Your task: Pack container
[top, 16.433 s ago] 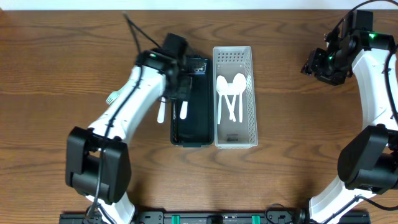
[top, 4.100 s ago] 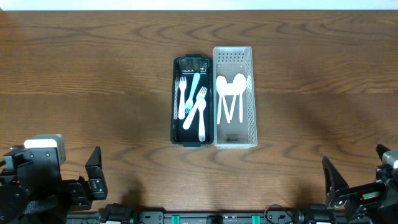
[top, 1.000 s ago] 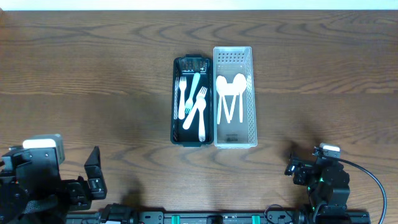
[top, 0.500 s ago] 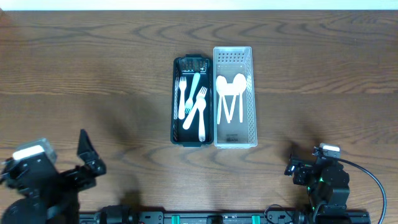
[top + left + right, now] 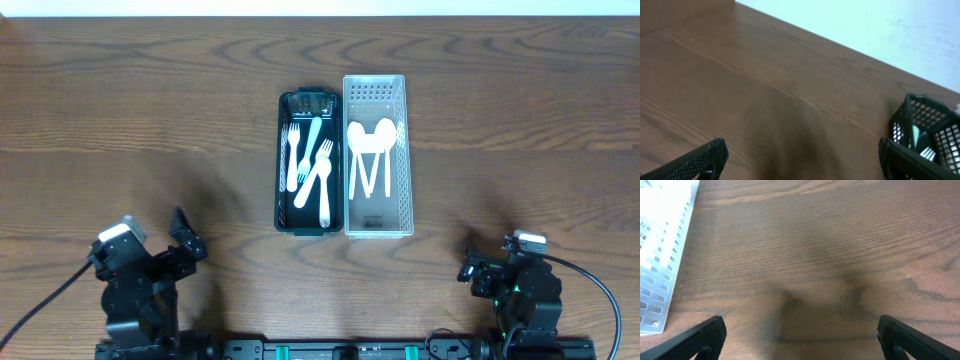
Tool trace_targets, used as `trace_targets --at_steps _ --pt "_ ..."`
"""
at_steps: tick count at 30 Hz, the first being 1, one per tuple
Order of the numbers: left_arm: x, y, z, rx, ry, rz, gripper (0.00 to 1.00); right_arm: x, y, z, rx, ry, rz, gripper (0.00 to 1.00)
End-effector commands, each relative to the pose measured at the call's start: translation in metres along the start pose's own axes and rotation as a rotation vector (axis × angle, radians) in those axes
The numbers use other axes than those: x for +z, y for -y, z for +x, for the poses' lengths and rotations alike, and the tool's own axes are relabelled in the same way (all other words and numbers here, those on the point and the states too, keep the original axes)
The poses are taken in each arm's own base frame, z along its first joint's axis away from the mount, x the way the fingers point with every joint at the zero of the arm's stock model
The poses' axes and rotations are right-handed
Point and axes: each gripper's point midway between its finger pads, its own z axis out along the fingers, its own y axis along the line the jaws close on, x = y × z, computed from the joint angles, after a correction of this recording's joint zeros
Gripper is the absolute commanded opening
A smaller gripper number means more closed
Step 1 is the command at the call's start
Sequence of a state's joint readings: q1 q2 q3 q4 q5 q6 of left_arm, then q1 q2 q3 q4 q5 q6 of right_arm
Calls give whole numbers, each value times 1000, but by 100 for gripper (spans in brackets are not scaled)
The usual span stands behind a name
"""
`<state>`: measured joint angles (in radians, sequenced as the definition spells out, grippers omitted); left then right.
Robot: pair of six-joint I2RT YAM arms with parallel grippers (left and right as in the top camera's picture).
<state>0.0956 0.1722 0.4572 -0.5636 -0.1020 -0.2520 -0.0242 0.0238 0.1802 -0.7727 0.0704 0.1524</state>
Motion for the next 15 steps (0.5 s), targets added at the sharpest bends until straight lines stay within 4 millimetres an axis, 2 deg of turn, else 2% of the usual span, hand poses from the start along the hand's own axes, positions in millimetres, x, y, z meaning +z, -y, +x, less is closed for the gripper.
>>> trace_targets --at_steps 1,15 --pt "6 -1 13 -46 9 21 98 1 0 2 11 0 1 99" --pt "22 -8 52 -69 -9 28 98 1 0 2 12 0 1 99"
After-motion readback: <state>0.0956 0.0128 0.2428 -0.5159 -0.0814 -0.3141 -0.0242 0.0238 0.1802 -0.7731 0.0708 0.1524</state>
